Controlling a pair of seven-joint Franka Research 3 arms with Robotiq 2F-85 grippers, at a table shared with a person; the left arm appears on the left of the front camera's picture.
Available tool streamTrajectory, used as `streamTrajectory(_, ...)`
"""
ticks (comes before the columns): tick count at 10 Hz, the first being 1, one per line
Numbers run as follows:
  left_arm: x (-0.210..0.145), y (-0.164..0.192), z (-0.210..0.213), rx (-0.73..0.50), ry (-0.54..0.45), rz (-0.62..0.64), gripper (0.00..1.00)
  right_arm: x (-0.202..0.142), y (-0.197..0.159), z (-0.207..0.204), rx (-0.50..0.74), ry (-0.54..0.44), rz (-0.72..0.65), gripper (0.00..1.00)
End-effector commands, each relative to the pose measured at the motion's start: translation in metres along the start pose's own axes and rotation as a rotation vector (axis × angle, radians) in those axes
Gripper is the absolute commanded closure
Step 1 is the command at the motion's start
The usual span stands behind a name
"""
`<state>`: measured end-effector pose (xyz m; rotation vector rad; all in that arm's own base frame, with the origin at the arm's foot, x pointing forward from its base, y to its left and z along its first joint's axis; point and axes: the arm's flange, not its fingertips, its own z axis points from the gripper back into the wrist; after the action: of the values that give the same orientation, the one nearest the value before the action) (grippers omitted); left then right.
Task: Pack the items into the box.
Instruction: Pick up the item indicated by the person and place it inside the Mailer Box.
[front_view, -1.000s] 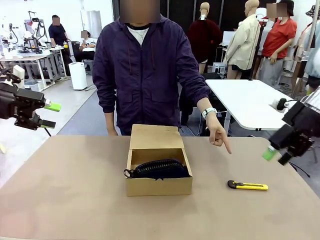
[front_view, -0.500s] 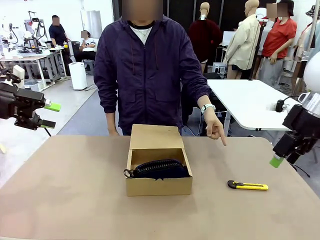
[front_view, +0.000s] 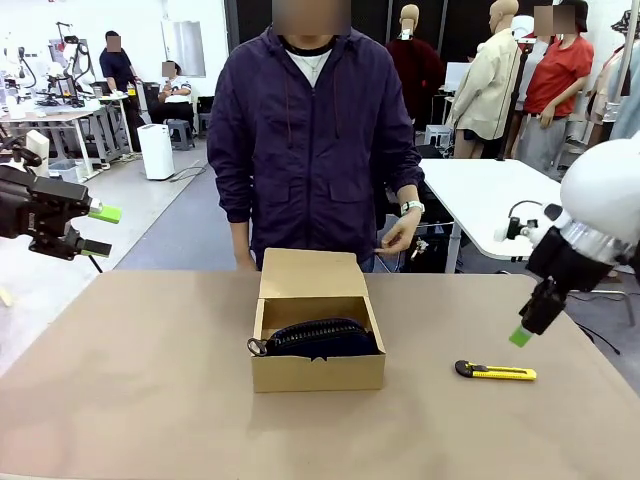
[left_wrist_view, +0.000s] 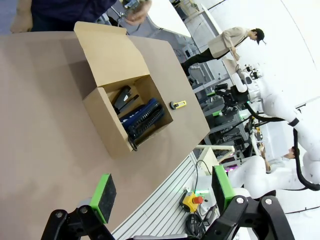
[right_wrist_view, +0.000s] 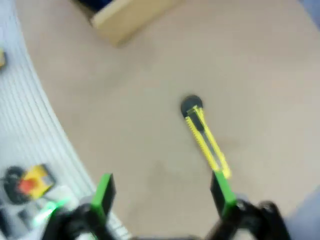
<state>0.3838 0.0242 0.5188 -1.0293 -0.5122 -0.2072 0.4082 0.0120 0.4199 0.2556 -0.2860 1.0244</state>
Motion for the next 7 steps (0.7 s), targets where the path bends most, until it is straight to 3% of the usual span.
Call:
streamTrajectory(1,-0.001,0.0,0.003,-0.005,0.007,-0.006,0.0,-0.017,-0.028,-0.027,0.213,-0.167,0.486,0.0)
streamTrajectory(2,-0.001,0.0,0.003,-0.005,0.007,-0.006,0.0,-0.011,-0.03,-0.038,0.205,-0.177,0.577,0.0)
streamTrajectory(3,-0.001,0.0,0.003,-0.005,0.007,-0.006,0.0,-0.005,-0.032,-0.05,0.258,-0.109,0.646,0.0)
streamTrajectory(4,-0.001,0.0,0.003,-0.005,0.007,-0.006,0.0,0.005,-0.031,-0.046,0.232,-0.062,0.596,0.0)
streamTrajectory(5,-0.001,0.0,0.003,-0.005,0.007,-0.006,0.0,-0.007,-0.011,-0.041,0.118,-0.081,0.433,0.0)
streamTrajectory(6,-0.001,0.0,0.003,-0.005,0.007,-0.006,0.0,-0.007,-0.011,-0.041,0.118,-0.081,0.433,0.0)
streamTrajectory(7,-0.001,0.0,0.003,-0.005,0.007,-0.006,0.0,-0.002,-0.015,-0.052,0.184,-0.073,0.544,0.0)
